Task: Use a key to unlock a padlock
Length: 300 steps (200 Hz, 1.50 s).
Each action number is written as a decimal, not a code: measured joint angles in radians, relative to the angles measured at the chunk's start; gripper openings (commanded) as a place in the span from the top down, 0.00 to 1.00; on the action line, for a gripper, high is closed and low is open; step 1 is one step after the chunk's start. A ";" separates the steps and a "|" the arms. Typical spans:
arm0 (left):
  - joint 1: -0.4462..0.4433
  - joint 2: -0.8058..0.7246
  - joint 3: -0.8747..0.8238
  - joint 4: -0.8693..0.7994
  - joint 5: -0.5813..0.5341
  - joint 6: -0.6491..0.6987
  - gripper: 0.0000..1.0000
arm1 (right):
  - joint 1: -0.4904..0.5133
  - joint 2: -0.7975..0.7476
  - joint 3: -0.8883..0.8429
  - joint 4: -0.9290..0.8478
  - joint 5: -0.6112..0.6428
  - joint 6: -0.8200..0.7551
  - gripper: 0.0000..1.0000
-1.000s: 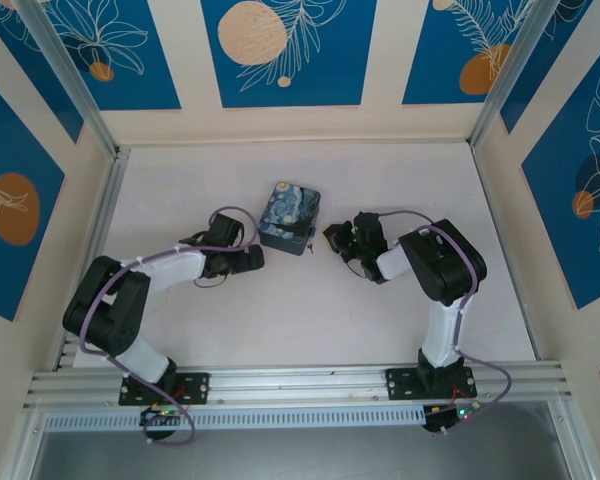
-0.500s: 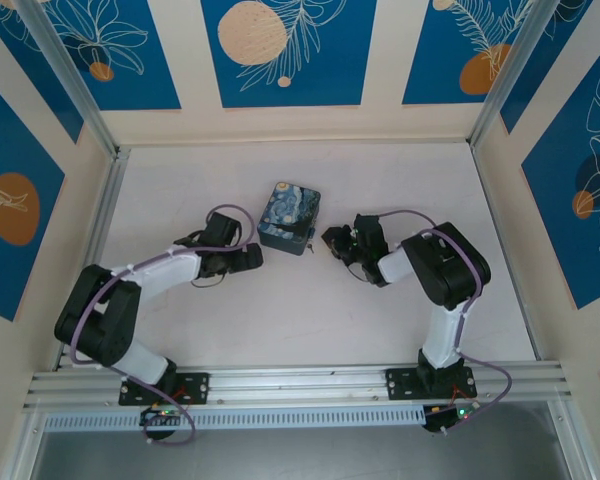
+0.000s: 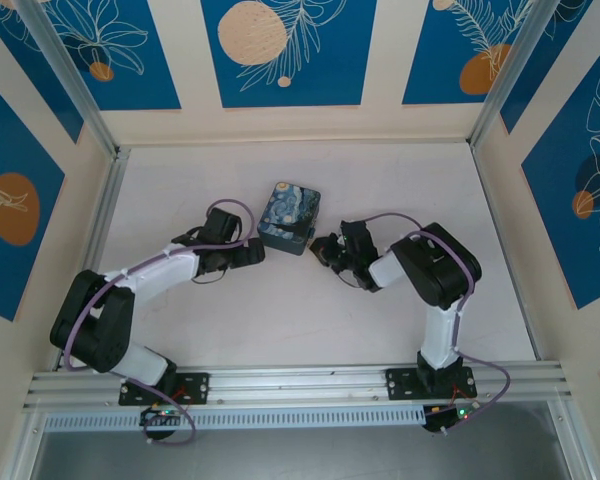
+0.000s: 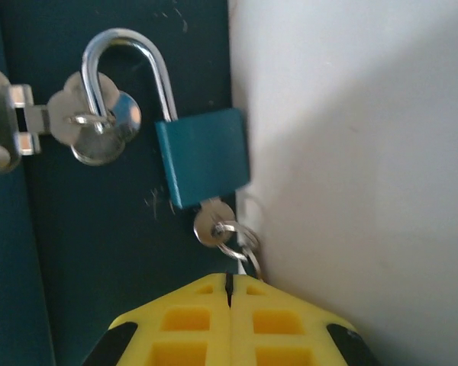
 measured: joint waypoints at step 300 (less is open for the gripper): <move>-0.008 -0.082 0.036 -0.064 -0.022 0.000 0.00 | 0.055 0.122 0.558 -0.345 -0.146 -0.122 0.79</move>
